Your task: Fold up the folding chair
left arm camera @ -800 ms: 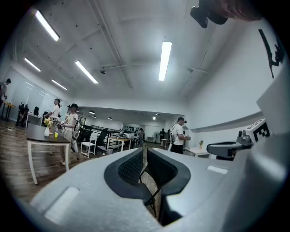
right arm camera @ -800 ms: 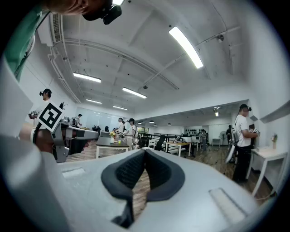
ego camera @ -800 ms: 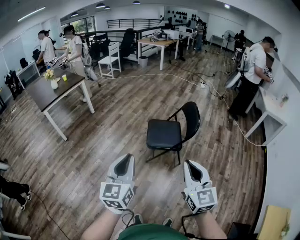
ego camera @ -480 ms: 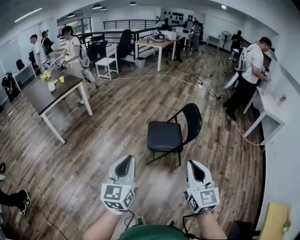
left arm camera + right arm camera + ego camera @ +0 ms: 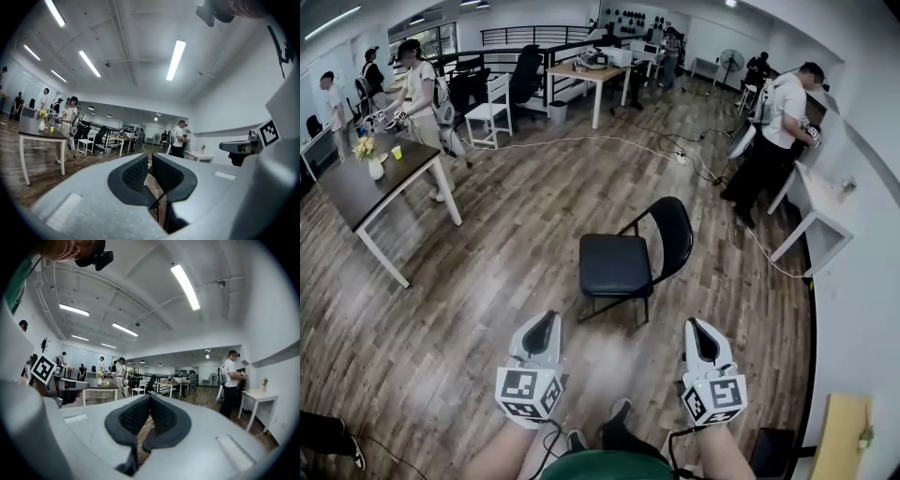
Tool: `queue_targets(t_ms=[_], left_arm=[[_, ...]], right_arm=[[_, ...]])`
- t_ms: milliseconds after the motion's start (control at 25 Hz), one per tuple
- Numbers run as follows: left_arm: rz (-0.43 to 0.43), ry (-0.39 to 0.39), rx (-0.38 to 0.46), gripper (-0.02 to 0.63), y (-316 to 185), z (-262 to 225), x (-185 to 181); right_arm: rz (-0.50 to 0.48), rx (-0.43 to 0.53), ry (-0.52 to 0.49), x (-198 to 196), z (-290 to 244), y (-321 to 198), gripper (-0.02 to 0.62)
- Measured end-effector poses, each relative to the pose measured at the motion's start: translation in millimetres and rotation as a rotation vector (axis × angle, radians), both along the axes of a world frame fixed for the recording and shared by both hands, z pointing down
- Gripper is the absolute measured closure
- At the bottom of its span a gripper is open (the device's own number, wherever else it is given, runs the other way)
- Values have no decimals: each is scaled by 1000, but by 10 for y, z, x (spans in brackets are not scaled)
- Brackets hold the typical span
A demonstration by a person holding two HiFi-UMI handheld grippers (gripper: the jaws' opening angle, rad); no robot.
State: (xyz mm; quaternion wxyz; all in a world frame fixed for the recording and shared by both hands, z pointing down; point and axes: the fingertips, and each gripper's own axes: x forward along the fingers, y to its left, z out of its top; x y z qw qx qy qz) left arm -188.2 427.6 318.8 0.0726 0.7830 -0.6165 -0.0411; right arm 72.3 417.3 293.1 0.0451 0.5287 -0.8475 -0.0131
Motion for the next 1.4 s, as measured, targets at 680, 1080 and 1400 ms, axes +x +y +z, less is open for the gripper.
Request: queue_targets(t_ms=[680, 1080, 1400], left_arm=[[-78, -86, -44, 571, -1570, 50, 210], [-134, -112, -55, 571, -2106, 49, 361], [-101, -125, -69, 572, -2493, 147, 466]], right_arm=[[-91, -89, -88, 108, 364, -1893, 592], [-23, -103, -155, 589, 408, -2621, 592], [-30, -138, -148, 688, 589, -2915, 592]])
